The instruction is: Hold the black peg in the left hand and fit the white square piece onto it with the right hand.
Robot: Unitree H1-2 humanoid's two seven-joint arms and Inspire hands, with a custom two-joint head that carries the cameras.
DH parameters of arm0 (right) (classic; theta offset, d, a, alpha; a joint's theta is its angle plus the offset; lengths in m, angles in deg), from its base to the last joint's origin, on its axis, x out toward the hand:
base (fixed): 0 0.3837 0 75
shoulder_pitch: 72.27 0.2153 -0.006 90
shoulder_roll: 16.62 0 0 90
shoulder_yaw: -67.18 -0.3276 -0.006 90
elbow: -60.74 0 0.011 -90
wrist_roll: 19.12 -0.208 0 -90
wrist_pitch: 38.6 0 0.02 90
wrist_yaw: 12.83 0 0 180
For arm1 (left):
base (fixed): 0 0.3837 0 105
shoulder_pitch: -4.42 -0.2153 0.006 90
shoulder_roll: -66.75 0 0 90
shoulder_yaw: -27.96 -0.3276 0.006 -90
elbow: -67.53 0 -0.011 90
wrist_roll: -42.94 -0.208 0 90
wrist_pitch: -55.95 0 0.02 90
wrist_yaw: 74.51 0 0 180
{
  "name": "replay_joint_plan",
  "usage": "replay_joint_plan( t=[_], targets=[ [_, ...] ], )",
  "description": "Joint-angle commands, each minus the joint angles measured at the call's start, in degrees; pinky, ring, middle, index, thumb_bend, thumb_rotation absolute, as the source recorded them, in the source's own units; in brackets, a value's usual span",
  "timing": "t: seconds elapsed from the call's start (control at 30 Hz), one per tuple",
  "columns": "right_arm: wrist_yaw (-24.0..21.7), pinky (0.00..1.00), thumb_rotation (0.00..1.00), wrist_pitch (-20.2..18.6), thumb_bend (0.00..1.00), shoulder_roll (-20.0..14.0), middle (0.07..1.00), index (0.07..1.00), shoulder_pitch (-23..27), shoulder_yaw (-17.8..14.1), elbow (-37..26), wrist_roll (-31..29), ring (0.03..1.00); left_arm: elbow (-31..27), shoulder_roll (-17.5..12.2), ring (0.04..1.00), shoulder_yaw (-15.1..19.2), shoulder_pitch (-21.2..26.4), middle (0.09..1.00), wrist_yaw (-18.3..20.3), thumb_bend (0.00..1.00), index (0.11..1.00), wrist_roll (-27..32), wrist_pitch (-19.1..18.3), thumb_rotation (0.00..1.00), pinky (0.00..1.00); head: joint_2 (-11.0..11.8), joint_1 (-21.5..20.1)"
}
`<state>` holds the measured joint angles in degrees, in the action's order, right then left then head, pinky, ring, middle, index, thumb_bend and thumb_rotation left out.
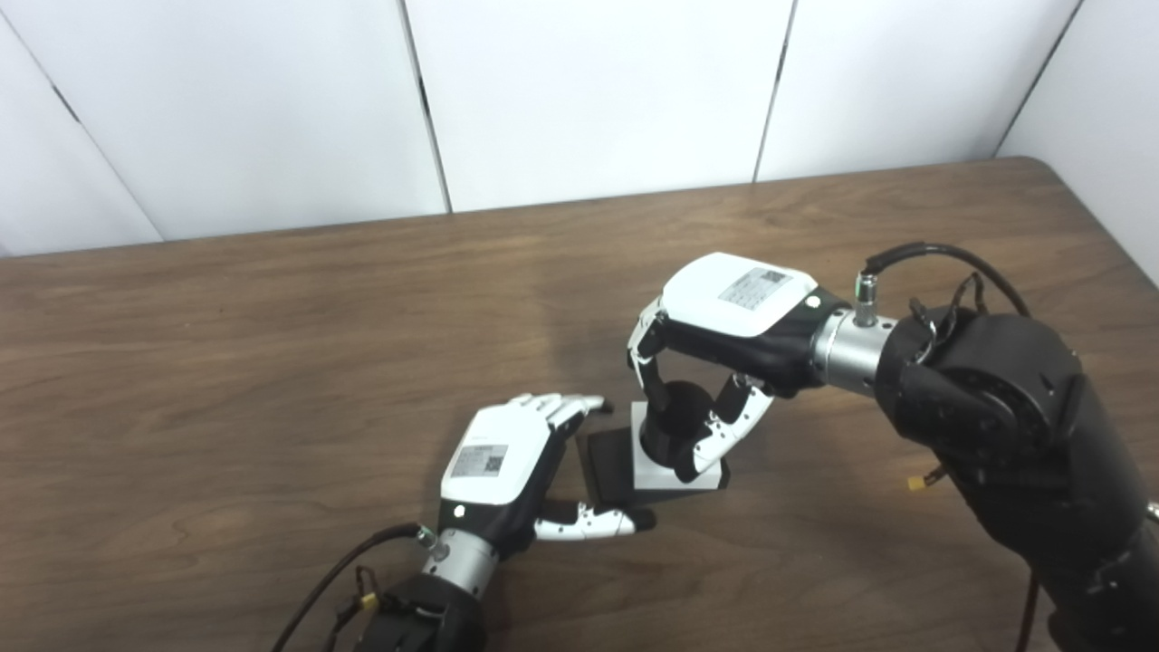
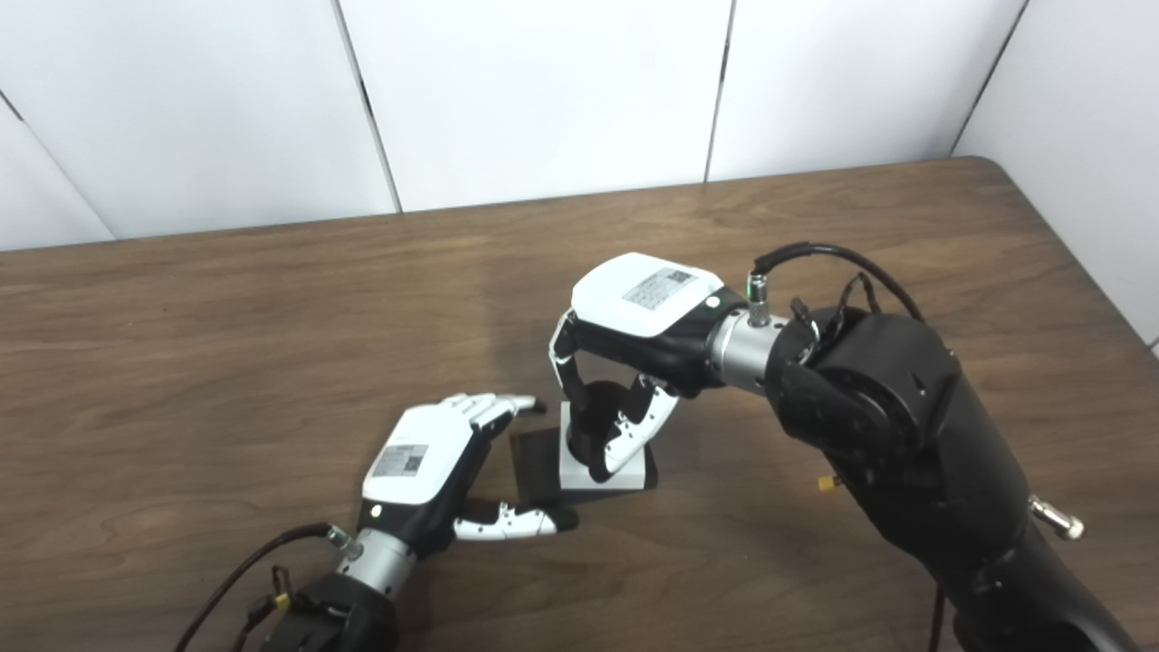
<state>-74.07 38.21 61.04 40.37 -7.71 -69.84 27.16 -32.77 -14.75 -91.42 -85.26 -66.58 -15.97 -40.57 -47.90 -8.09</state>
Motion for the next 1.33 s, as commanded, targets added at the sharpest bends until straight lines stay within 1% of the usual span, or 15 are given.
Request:
replay_joint_plan(
  t=[0.0, 0.13, 0.23, 0.33, 0.47, 0.53, 0.6, 0.67, 0.77, 0.87, 1.0, 1.13, 1.2, 1.27, 1.3],
  targets=[
    [2.1, 0.82, 0.38, 1.0, 0.78, -0.6, 0.733, 0.445, 1.5, -1.0, -0.5, -0.4, 0.820, 0.9, -1.1, 0.840, 1.0, 0.0, 0.822, 3.2, 0.98, 0.802, -1.2, -3.1, 0.74, 0.88, -0.1, 0.0],
    [2.5, 0.83, 0.41, 0.8, 0.77, -0.3, 0.736, 0.457, 1.7, -0.8, 0.3, -0.4, 0.823, 1.1, -1.5, 0.844, 1.4, 0.7, 0.826, 3.9, 1.00, 0.807, -1.5, -2.8, 0.74, 0.87, 0.3, 0.4],
    [2.9, 0.82, 0.41, 0.2, 0.79, 0.0, 0.744, 0.539, 2.2, -1.1, 0.9, -1.1, 0.820, -0.1, -1.7, 0.853, 2.1, 1.5, 0.838, 5.3, 1.00, 0.826, -1.2, -3.1, 0.74, 0.87, 0.7, 0.5],
    [3.0, 0.82, 0.42, -0.4, 0.82, 0.0, 0.747, 0.579, 2.9, -1.6, 1.9, -2.5, 0.822, -1.1, -1.8, 0.863, 3.6, 2.4, 0.851, 5.9, 1.00, 0.849, 0.0, -2.7, 0.75, 0.87, 1.2, 0.3],
    [4.0, 0.82, 0.45, -0.1, 0.84, -0.6, 0.747, 0.598, 3.5, -2.7, 3.2, -4.5, 0.826, -1.5, -1.8, 0.856, 6.1, 2.8, 0.849, 4.4, 1.00, 0.859, 1.6, -1.8, 0.76, 0.85, 2.4, 1.1],
    [4.4, 0.83, 0.47, -0.4, 0.86, -0.9, 0.751, 0.633, 3.7, -3.5, 3.7, -5.7, 0.834, -2.0, -1.6, 0.864, 7.5, 2.7, 0.858, 4.0, 1.00, 0.879, 3.0, -1.7, 0.76, 0.87, 2.9, 1.6],
    [4.3, 0.83, 0.47, -2.8, 0.88, -0.5, 0.755, 0.658, 3.9, -4.8, 4.1, -8.2, 0.841, -2.9, -1.8, 0.858, 9.0, 2.6, 0.856, 3.3, 1.00, 0.885, 4.9, -1.0, 0.76, 0.86, 3.5, 2.1],
    [4.6, 0.81, 0.48, -4.5, 0.90, -0.3, 0.760, 0.689, 4.0, -6.0, 4.1, -10.8, 0.841, -4.1, -2.0, 0.846, 10.5, 2.3, 0.851, 3.1, 1.00, 0.887, 6.9, -0.8, 0.75, 0.85, 3.9, 2.2],
    [5.7, 0.74, 0.51, -5.7, 0.92, -0.8, 0.778, 0.755, 3.6, -7.5, 4.0, -14.2, 0.826, -6.3, -1.7, 0.832, 13.5, 1.5, 0.843, 3.0, 1.00, 0.869, 10.9, -1.8, 0.72, 0.82, 4.7, 2.0],
    [7.2, 0.71, 0.53, -6.8, 0.91, -1.5, 0.807, 0.807, 2.4, -9.0, 3.7, -16.6, 0.822, -7.8, -1.1, 0.830, 15.9, 0.6, 0.847, 1.6, 1.00, 0.851, 13.2, -2.1, 0.71, 0.76, 5.5, 2.4],
    [10.5, 0.69, 0.59, -8.8, 0.91, -2.4, 0.829, 0.879, -1.0, -12.1, 3.7, -19.7, 0.824, -7.0, -0.6, 0.815, 18.1, -0.9, 0.848, -2.2, 1.00, 0.854, 16.0, 0.0, 0.74, 0.72, 6.7, 2.8],
    [15.6, 0.77, 0.72, -9.1, 0.88, -2.4, 0.883, 0.964, -6.2, -15.9, 4.1, -22.5, 0.869, -6.7, 0.0, 0.804, 19.9, -3.0, 0.845, -4.8, 0.99, 0.847, 19.1, 0.7, 0.80, 0.67, 7.3, 2.9],
    [20.1, 0.77, 0.79, -6.9, 0.85, -1.1, 0.906, 0.988, -10.1, -18.5, 5.3, -24.0, 0.880, -7.1, 0.4, 0.801, 21.0, -4.5, 0.849, -5.2, 0.95, 0.862, 21.6, 0.3, 0.86, 0.66, 7.6, 2.9],
    [24.1, 0.76, 0.86, -5.1, 0.82, -0.3, 0.926, 0.998, -13.4, -20.2, 6.6, -25.2, 0.888, -7.5, 0.9, 0.814, 22.2, -5.8, 0.859, -4.8, 0.91, 0.881, 24.9, -0.3, 0.92, 0.69, 7.9, 3.1],
    [26.3, 0.76, 0.91, -4.2, 0.81, 0.2, 0.932, 0.999, -15.1, -20.9, 7.2, -25.4, 0.890, -7.9, 1.2, 0.835, 23.0, -6.6, 0.869, -4.4, 0.88, 0.894, 27.4, -0.4, 0.95, 0.73, 7.9, 3.3]
  ],
)
